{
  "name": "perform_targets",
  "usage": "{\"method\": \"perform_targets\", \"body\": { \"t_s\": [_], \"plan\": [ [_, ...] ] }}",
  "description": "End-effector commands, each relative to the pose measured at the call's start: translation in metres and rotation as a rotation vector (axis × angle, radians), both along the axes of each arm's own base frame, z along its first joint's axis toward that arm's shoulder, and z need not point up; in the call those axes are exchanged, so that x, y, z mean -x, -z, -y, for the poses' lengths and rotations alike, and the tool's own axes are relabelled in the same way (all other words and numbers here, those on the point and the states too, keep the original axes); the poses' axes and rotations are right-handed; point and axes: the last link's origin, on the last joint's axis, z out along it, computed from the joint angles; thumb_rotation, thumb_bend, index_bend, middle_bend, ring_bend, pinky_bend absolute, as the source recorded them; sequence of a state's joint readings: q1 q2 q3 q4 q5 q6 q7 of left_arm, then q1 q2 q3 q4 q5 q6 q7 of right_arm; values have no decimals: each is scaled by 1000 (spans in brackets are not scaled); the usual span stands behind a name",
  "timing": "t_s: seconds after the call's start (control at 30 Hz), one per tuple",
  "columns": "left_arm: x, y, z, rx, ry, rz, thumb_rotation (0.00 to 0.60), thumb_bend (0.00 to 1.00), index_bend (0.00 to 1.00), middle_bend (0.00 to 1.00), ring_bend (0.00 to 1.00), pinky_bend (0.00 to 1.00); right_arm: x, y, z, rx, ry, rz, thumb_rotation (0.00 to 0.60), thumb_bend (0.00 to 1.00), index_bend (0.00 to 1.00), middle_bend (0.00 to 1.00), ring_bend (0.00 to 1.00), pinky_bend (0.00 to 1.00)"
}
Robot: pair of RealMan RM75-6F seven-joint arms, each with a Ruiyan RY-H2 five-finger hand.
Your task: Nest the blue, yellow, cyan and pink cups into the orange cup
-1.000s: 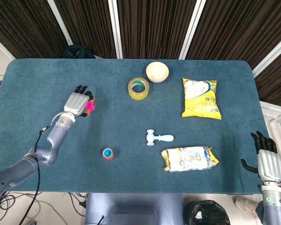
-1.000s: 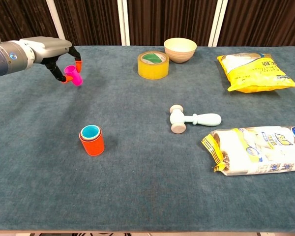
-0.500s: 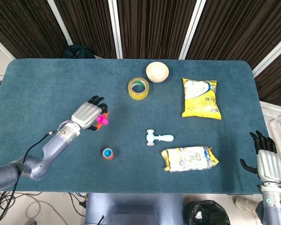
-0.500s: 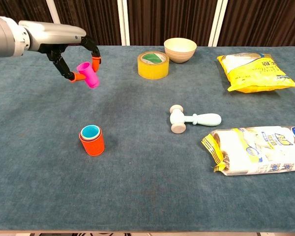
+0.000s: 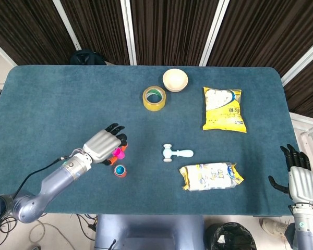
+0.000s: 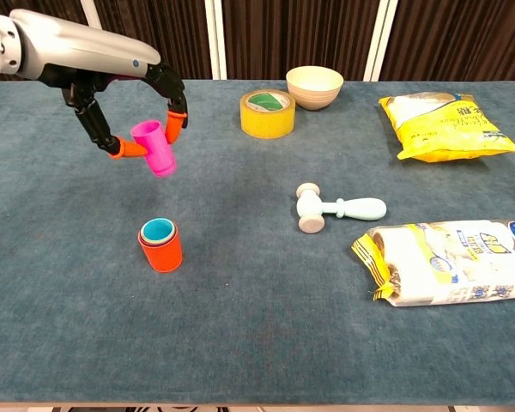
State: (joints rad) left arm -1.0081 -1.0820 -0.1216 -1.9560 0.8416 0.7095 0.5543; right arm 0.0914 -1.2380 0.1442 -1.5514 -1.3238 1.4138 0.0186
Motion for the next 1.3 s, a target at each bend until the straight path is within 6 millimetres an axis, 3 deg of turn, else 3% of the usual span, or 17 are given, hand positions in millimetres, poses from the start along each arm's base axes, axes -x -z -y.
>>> {"method": "perform_targets", "body": {
  "t_s": [0.03, 1.3],
  "plan": [
    [-5, 4, 6, 21, 3, -11, 600, 362, 471, 232, 0, 0, 0, -1, 0, 3, -2, 1, 600, 324, 106, 44, 96, 3],
    [12, 38, 17, 102, -32, -114, 600, 362, 471, 225, 0, 0, 0, -5, 0, 18, 0, 9, 600, 324, 106, 44, 96, 2]
  ]
}}
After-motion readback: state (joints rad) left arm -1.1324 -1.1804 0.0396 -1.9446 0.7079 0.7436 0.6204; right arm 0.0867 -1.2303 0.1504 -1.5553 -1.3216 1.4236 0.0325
